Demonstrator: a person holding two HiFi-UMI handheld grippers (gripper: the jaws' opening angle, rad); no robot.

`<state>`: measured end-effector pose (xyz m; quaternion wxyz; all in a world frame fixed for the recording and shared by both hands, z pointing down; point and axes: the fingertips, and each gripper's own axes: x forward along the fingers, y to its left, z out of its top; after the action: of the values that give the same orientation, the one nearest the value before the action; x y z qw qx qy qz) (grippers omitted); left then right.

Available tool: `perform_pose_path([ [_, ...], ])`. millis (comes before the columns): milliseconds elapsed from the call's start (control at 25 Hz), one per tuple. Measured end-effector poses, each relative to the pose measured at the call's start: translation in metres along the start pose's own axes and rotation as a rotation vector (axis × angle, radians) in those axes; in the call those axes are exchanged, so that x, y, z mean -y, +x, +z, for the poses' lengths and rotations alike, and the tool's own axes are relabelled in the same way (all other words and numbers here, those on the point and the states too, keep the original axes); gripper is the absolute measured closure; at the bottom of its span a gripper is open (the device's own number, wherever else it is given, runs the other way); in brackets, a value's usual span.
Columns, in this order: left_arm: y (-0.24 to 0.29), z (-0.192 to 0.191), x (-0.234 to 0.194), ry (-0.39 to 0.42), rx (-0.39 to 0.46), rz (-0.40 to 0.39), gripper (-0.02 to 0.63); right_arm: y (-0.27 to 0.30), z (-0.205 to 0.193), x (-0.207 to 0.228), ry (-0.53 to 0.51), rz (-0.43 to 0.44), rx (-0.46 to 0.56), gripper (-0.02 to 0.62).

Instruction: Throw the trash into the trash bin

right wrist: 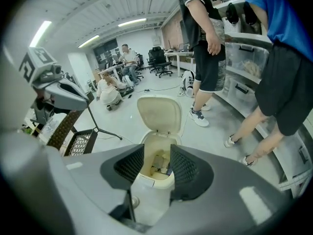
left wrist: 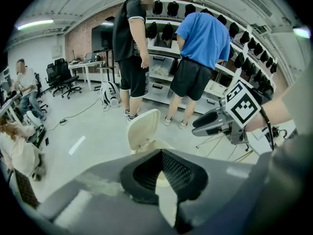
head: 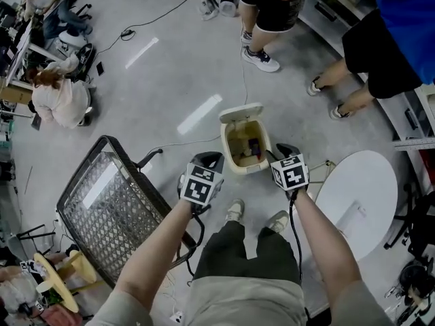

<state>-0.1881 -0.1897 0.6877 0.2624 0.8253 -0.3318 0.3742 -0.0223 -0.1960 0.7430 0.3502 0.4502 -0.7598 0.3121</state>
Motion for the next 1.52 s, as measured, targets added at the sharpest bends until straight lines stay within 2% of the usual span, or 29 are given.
perform_pose_path([
  [320, -0.020, 0.049, 0.029, 0.056, 0.063, -0.009, 0.603, -0.079, 0.026, 0.013, 0.042, -0.029, 0.128, 0.423],
  [680, -0.070, 0.116, 0.071, 0.144, 0.171, -0.021, 0.603, -0.196, 0.065, 0.016, 0.100, -0.076, 0.317, 0.423],
  [960, -0.138, 0.185, 0.115, 0.172, 0.354, -0.018, 0.603, -0.299, 0.087, 0.017, 0.108, -0.118, 0.473, 0.423],
  [1200, -0.176, 0.224, 0.164, 0.262, 0.418, -0.035, 0.603, -0.390, 0.088, 0.029, 0.128, -0.196, 0.619, 0.417],
  [1520, -0.200, 0.255, 0.233, 0.381, 0.485, -0.098, 0.603, -0.492, 0.060, 0.053, 0.182, -0.330, 0.745, 0.405],
])
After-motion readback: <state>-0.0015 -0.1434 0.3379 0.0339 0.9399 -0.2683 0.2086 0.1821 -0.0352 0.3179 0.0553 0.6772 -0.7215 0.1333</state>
